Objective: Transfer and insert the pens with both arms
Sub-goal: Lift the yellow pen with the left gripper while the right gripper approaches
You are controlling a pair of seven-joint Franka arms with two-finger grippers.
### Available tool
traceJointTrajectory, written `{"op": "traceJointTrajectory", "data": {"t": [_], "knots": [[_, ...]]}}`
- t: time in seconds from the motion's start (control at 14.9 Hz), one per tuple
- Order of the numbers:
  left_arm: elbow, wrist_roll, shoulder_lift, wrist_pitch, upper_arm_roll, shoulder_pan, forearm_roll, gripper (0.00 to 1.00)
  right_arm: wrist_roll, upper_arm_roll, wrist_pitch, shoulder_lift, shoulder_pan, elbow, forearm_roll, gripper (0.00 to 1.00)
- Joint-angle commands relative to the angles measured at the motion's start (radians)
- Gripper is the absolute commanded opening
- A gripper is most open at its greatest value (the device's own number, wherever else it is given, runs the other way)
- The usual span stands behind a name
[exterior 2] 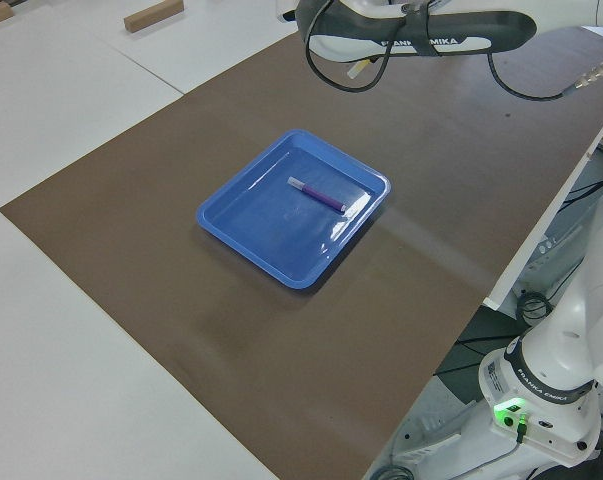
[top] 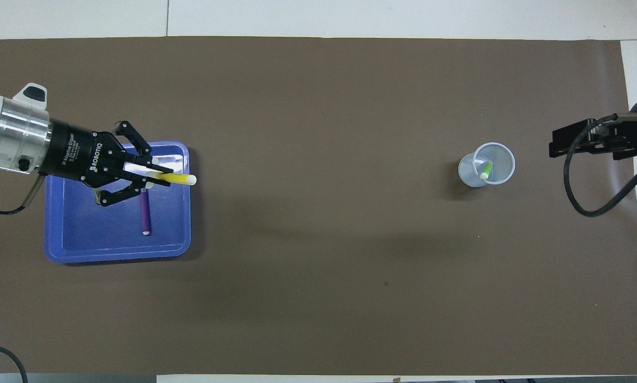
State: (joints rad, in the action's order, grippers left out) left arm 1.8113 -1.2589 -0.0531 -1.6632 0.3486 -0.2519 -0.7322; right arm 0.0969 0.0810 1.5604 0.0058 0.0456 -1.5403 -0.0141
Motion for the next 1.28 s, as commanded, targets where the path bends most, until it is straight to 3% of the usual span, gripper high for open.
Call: {"op": "traceJointTrajectory", "data": {"t": [0.0, 0.4, 0.81, 1.07, 1.21], "knots": [[0.020, -0.149, 0.019, 0.000, -0.002, 0.071, -0.125, 0.00, 0.012, -0.001, -0.023, -0.009, -0.001, 0.011, 0.020, 1.00], [0.112, -0.266, 0.068, -0.157, 0.000, 0.196, -0.398, 0.00, 0.003, -0.040, -0.045, -0.046, -0.041, 0.002, 0.020, 1.00], [0.155, -0.304, 0.085, -0.343, 0.000, 0.348, -0.504, 0.00, 0.015, 0.000, -0.036, -0.052, -0.041, 0.002, -0.013, 1.00], [0.157, -0.291, 0.085, -0.375, 0.001, 0.376, -0.519, 0.00, 0.128, 0.039, -0.019, -0.055, -0.039, -0.007, -0.271, 1.00], [0.157, -0.280, 0.085, -0.377, 0.001, 0.378, -0.524, 0.00, 0.200, 0.098, 0.029, -0.053, -0.039, -0.009, -0.302, 1.00]]}}
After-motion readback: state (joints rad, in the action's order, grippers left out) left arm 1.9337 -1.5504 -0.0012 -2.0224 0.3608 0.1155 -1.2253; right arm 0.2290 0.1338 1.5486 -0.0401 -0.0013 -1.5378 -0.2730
